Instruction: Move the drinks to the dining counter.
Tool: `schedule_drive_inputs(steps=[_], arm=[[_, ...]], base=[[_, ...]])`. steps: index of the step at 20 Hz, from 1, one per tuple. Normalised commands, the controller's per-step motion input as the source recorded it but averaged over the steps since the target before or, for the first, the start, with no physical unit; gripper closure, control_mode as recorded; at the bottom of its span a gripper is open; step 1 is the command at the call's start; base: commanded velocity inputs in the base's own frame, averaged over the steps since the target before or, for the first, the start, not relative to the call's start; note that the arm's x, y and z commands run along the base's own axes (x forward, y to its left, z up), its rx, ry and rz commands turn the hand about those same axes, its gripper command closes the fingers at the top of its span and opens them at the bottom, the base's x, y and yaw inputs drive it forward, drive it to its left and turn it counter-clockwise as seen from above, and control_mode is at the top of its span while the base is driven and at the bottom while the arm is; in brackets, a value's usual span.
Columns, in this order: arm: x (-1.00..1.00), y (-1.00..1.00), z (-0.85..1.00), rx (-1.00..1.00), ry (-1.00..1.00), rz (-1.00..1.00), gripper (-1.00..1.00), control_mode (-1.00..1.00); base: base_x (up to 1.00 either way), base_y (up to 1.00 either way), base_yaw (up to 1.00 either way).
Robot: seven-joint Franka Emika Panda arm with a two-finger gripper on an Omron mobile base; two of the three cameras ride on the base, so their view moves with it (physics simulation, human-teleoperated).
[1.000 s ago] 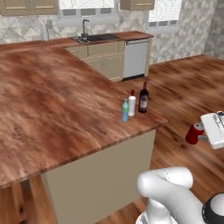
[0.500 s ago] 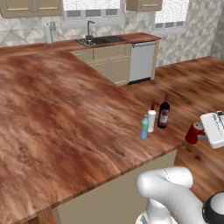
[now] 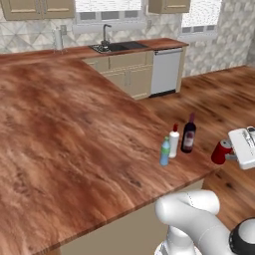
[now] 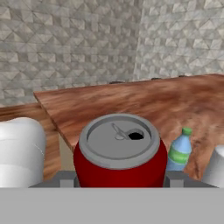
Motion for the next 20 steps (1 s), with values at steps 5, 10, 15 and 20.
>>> schedule_drive_inputs(steps=[5,10,15,20], arm=[[0.00,0.00,0.00,0.00,0.00,0.00,1.00,1.00],[0.00,0.00,0.00,0.00,0.00,0.00,1.00,1.00],[0.00,0.00,0.00,0.00,0.00,0.00,1.00,1.00],[0.00,0.00,0.00,0.00,0.00,0.00,1.00,1.00]], base=[[0.16,-0.37,0.10],[0.02,-0.01,0.02],[0.00,0.00,0.00],[0.00,0.00,0.00]])
